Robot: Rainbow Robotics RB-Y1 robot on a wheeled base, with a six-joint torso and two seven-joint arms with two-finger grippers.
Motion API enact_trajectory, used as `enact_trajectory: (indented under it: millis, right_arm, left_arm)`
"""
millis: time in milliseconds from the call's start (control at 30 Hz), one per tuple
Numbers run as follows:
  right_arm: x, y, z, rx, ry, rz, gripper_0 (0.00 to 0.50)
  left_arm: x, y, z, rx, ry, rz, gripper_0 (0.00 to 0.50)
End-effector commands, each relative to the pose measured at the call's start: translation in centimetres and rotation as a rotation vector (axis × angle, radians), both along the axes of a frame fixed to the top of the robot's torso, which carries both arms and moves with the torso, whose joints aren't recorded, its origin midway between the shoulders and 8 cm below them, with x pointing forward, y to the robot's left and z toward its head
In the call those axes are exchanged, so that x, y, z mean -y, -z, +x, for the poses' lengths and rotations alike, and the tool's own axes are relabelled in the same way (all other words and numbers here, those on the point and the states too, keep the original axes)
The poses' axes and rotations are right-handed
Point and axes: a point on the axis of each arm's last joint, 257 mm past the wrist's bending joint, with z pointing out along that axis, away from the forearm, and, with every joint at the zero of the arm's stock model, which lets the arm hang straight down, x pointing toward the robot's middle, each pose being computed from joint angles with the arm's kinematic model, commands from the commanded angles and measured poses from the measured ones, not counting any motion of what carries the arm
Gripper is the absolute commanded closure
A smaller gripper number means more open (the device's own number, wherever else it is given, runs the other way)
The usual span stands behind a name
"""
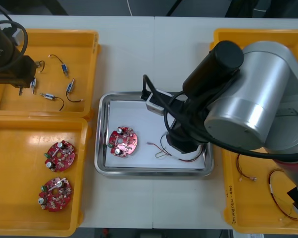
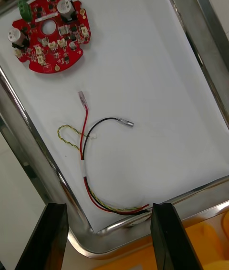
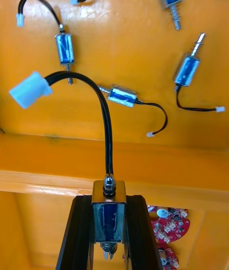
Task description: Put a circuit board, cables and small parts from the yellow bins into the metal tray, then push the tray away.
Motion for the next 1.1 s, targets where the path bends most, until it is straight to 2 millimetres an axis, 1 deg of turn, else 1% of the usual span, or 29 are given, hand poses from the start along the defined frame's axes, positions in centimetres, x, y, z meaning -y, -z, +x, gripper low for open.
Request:
enact_trajectory:
  millis: [33, 100, 167, 233, 267, 333, 367, 433, 533, 600, 733, 800, 833, 900, 967, 1033, 1067, 1100]
  right_arm:
    - [-0.1, -4.8, 1.3, 0.064, 0.031, 0.109, 0.0]
    - [0.7, -6.4, 2.1, 0.08, 0.051, 0.137, 0.0]
    - [1.4, -7.1, 2.4, 0.085, 0.063, 0.151, 0.0]
    - [2.8, -8.2, 2.9, 0.092, 0.09, 0.173, 0.0]
    - [3.2, -8.4, 3.0, 0.094, 0.096, 0.175, 0.0]
    - [4.7, -9.6, 3.6, 0.109, 0.129, 0.192, 0.0]
    - [5.1, -9.9, 3.8, 0.117, 0.14, 0.197, 0.0]
    - [6.9, -11.3, 4.6, 0.149, 0.182, 0.211, 0.0]
    - [8.8, -12.7, 5.3, 0.179, 0.225, 0.225, 0.0]
    - [10.1, -13.8, 5.8, 0.204, 0.255, 0.237, 0.0]
    - [11.8, -14.9, 6.3, 0.233, 0.293, 0.239, 0.0]
    - [13.1, -15.5, 6.8, 0.241, 0.329, 0.248, 0.0]
    - [13.3, -15.6, 6.9, 0.241, 0.336, 0.252, 0.0]
    - [14.4, -16.1, 7.2, 0.241, 0.364, 0.262, 0.0]
    - [15.9, -16.7, 7.7, 0.243, 0.402, 0.283, 0.0]
    - [16.9, -17.1, 8.0, 0.243, 0.427, 0.298, 0.0]
    - [18.0, -17.4, 8.3, 0.237, 0.455, 0.316, 0.0]
    - [18.6, -17.6, 8.4, 0.234, 0.471, 0.326, 0.0]
  left_arm:
    - [0.1, -5.1, 0.7, 0.128, -0.023, 0.009, 0.5]
    - [1.1, -5.6, 0.7, 0.149, -0.004, 0.008, 0.499]
    - [1.8, -5.7, 0.7, 0.162, 0.006, 0.003, 0.5]
    - [2.8, -5.8, 0.4, 0.184, -0.001, -0.014, 0.499]
    - [3.1, -5.9, 0.4, 0.191, -0.002, -0.018, 0.5]
    - [4.2, -5.8, 0.0, 0.209, 0.003, -0.032, 0.5]
    - [4.4, -5.7, -0.1, 0.21, 0.004, -0.035, 0.499]
    - [5.5, -5.6, -0.5, 0.223, 0.026, -0.042, 0.5]
    - [6.8, -5.4, -1.0, 0.236, 0.051, -0.053, 0.5]
    - [8.1, -5.1, -1.4, 0.242, 0.075, -0.065, 0.499]
    - [10.3, -4.6, -2.0, 0.246, 0.073, -0.093, 0.498]
    - [11.8, -4.2, -2.4, 0.249, 0.078, -0.11, 0.499]
    - [12.1, -4.2, -2.5, 0.25, 0.08, -0.114, 0.499]
    - [13.3, -3.7, -2.9, 0.243, 0.09, -0.126, 0.5]
    - [14.8, -2.9, -3.3, 0.234, 0.092, -0.141, 0.498]
    - [15.6, -2.4, -3.5, 0.229, 0.094, -0.144, 0.498]
    - [16.6, -1.7, -3.7, 0.225, 0.096, -0.141, 0.498]
    - [17.1, -1.3, -3.8, 0.225, 0.096, -0.144, 0.5]
